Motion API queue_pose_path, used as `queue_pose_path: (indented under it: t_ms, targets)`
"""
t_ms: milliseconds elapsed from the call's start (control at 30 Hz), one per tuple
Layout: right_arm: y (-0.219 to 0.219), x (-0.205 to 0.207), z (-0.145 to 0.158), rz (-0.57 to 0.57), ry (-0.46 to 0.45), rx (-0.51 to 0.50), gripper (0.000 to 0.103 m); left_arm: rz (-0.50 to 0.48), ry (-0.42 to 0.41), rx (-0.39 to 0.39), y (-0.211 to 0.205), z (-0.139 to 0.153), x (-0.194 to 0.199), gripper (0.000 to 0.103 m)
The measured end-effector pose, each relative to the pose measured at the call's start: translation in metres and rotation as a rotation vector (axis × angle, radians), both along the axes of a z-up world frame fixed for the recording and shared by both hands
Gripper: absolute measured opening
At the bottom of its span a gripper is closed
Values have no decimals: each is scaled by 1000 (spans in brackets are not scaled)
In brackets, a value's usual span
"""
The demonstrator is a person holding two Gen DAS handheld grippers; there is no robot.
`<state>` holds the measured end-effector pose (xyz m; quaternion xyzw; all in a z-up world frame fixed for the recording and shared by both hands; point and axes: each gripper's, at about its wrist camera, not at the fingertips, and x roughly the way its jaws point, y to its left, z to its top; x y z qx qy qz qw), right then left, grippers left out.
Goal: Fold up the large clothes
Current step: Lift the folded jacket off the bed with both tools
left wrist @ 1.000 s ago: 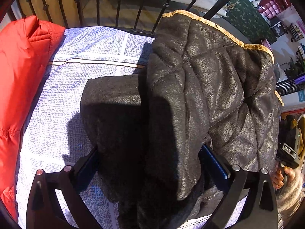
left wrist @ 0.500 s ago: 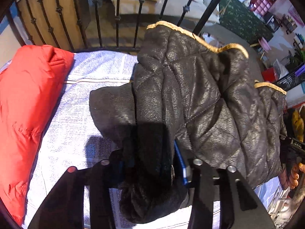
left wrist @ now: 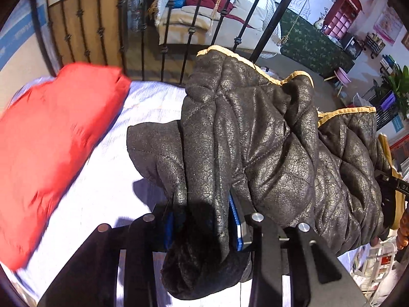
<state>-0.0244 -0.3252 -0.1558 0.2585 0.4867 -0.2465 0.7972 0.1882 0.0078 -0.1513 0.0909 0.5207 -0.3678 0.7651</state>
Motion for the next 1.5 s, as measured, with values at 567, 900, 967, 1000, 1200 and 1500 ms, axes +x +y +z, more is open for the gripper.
queue_pose_path:
  t_ms: [567,900,967,1000,1200,1500]
  targets:
    - [49,-34,100,207,-75,-194,22,-86,-253,-118,-30,114,-60,32]
    - [-114,-213,259,63,-193,-438,22,-302,-375,-444,-248,241,-200,32]
    - [-149,-272,280,-25,-183,-481,23,-373,-325,-486,-309,243,-239,33]
    - [-164,-298,286,-70,-181,-490,23,-409,-304,-492,-335,239,-256,33]
    - [-245,-464,255,-408,-149,-416,24,-593,-71,-368,-469,149,-334,34]
    - [-290,-581,73,-724,-95,-14,29,-630,21,-166,-495,69,-325,50]
